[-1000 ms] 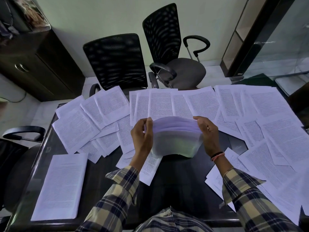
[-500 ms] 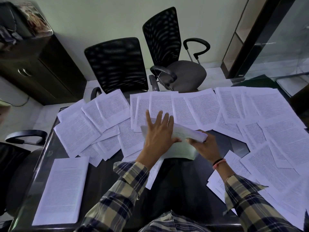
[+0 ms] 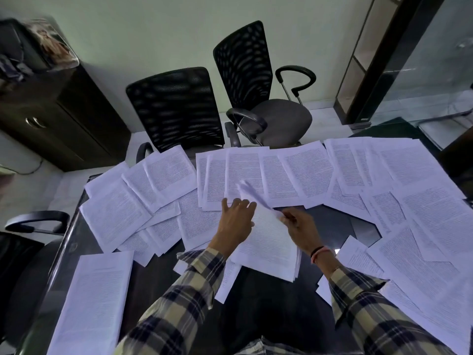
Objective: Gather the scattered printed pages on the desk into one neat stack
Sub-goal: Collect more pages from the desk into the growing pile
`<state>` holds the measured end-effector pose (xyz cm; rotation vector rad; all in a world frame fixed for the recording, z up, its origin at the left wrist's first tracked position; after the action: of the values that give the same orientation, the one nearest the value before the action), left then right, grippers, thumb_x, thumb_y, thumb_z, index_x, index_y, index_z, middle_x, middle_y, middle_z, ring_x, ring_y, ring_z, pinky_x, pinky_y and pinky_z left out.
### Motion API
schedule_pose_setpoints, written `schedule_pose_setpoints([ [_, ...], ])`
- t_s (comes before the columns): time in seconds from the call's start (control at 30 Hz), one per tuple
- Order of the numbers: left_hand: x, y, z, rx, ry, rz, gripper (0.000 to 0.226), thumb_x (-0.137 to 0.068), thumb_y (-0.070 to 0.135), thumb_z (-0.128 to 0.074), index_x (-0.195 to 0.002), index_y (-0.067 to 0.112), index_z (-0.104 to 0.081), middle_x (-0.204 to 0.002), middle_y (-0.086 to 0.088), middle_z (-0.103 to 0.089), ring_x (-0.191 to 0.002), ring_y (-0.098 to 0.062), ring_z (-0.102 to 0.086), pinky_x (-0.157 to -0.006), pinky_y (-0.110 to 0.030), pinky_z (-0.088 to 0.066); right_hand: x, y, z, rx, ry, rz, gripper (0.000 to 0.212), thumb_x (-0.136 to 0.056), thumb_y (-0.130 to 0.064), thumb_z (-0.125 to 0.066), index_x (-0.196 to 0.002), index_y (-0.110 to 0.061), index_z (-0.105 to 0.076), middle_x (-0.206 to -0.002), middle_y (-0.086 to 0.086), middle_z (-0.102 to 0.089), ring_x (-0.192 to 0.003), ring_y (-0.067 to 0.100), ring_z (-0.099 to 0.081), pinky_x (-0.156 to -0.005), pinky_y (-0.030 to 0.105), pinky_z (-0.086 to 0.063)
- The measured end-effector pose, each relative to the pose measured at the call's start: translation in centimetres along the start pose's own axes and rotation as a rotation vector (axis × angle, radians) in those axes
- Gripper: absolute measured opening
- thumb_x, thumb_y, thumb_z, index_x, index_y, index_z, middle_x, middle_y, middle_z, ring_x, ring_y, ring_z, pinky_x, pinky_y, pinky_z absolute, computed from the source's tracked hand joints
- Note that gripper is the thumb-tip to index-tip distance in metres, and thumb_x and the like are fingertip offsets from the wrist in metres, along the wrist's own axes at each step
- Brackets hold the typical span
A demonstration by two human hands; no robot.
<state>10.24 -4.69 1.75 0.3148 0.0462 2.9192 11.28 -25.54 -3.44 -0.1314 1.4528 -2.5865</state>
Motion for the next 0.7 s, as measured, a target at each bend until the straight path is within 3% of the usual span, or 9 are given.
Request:
schedule_pose_setpoints([
  [0.1, -1.0, -0.3, -2.0, 0.054, -0.071, 0.034, 0.067, -0.096, 0.036, -0.069, -0.153, 0.018, -0.038, -0.161, -0.006, -0.039, -0.15, -0.03, -0.031, -0.12, -0.061, -0.021, -0.5, 1.9, -0.6, 0.026, 0.024, -0.097, 0.009, -0.096, -0.003, -0.061, -0.098, -0.007, -0.069, -0.085, 0.001, -0.068, -0.077, 0.012, -0.062, -0.072, 0.016, -0.046],
  [0.2, -1.5, -0.9, -4.0, 0.212, -0.146, 0.155, 0.066, -0.097, 0.039, -0.067, -0.152, 0.014, -0.041, -0.156, -0.009, -0.042, -0.143, -0.033, -0.041, -0.114, -0.053, -0.036, -0.9, 4.0, -0.3, 0.008, 0.138, -0.261, 0.013, -0.096, 0.0, -0.057, -0.102, -0.006, -0.066, -0.089, 0.002, -0.065, -0.077, 0.017, -0.057, -0.074, 0.024, -0.044],
  [0.27, -1.3, -1.5, -6.0, 0.364, -0.227, 0.262, 0.065, -0.094, 0.041, -0.07, -0.146, 0.009, -0.046, -0.147, -0.013, -0.049, -0.134, -0.035, -0.049, -0.108, -0.049, -0.044, -1.1, 6.2, 0.1, -0.049, 0.212, -0.421, 0.008, -0.097, -0.004, -0.056, -0.092, -0.007, -0.062, -0.08, 0.001, -0.059, -0.072, 0.018, -0.051, -0.071, 0.03, -0.04],
  [0.4, -0.2, -2.8, -10.9, 0.549, -0.388, 0.396, 0.068, -0.089, 0.039, -0.077, -0.138, 0.002, -0.048, -0.14, -0.018, -0.05, -0.123, -0.037, -0.055, -0.097, -0.044, -0.05, -1.3, 10.7, 0.1, -0.18, 0.263, -0.678, 0.032, -0.088, -0.012, -0.063, -0.066, -0.019, -0.041, -0.061, 0.0, -0.037, -0.058, 0.018, -0.035, -0.06, 0.03, -0.031],
  [0.43, 0.2, -2.9, -11.9, 0.555, -0.41, 0.416, 0.069, -0.089, 0.039, -0.078, -0.138, 0.001, -0.047, -0.14, -0.019, -0.048, -0.123, -0.037, -0.053, -0.096, -0.044, -0.05, -1.1, 11.6, -0.1, -0.227, 0.256, -0.731, 0.036, -0.086, -0.011, -0.066, -0.063, -0.019, -0.039, -0.059, 0.0, -0.036, -0.057, 0.018, -0.033, -0.059, 0.029, -0.03],
  [0.5, 0.6, -3.2, -13.3, 0.551, -0.414, 0.448, 0.076, -0.09, 0.038, -0.076, -0.145, 0.001, -0.039, -0.149, -0.02, -0.039, -0.132, -0.039, -0.045, -0.104, -0.046, -0.046, -0.9, 13.4, -0.5, -0.285, 0.227, -0.837, 0.026, -0.082, -0.016, -0.073, -0.069, -0.007, -0.053, -0.064, 0.006, -0.051, -0.06, 0.02, -0.045, -0.059, 0.026, -0.036],
  [0.57, 0.4, -3.5, -14.4, 0.546, -0.38, 0.467, 0.088, -0.091, 0.038, -0.074, -0.156, 0.002, -0.026, -0.162, -0.02, -0.023, -0.146, -0.042, -0.029, -0.115, -0.049, -0.038, -1.3, 15.1, -1.3, -0.36, 0.229, -0.906, 0.043, -0.072, -0.031, -0.078, -0.095, 0.002, -0.064, -0.087, 0.01, -0.066, -0.075, 0.023, -0.059, -0.067, 0.027, -0.045],
  [0.63, -0.1, -3.7, -14.8, 0.539, -0.333, 0.472, 0.096, -0.092, 0.037, -0.073, -0.161, 0.003, -0.016, -0.168, -0.019, -0.012, -0.153, -0.04, -0.017, -0.121, -0.049, -0.029, -1.8, 16.1, -1.8, -0.405, 0.207, -0.931, 0.052, -0.064, -0.042, -0.08, -0.097, -0.007, -0.059, -0.094, 0.008, -0.062, -0.079, 0.022, -0.057, -0.069, 0.028, -0.045],
  [0.7, -1.3, -4.1, -14.9, 0.545, -0.309, 0.469, 0.099, -0.092, 0.038, -0.074, -0.162, 0.004, -0.012, -0.169, -0.018, -0.009, -0.154, -0.039, -0.014, -0.122, -0.05, -0.027, -2.4, 15.7, -2.2, -0.429, 0.209, -0.966, 0.051, -0.057, -0.047, -0.082, -0.083, -0.023, -0.046, -0.088, 0.003, -0.052, -0.07, 0.019, -0.049, -0.064, 0.028, -0.043],
])
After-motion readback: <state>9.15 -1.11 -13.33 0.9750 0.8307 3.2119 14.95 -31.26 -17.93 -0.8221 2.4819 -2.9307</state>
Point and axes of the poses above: each hand's wrist, its own x-axis away from the middle knuckle, its own z-axis out of the back of the hand, y = z × x, the point moved 2 cm from there along -x, towards the middle knuckle
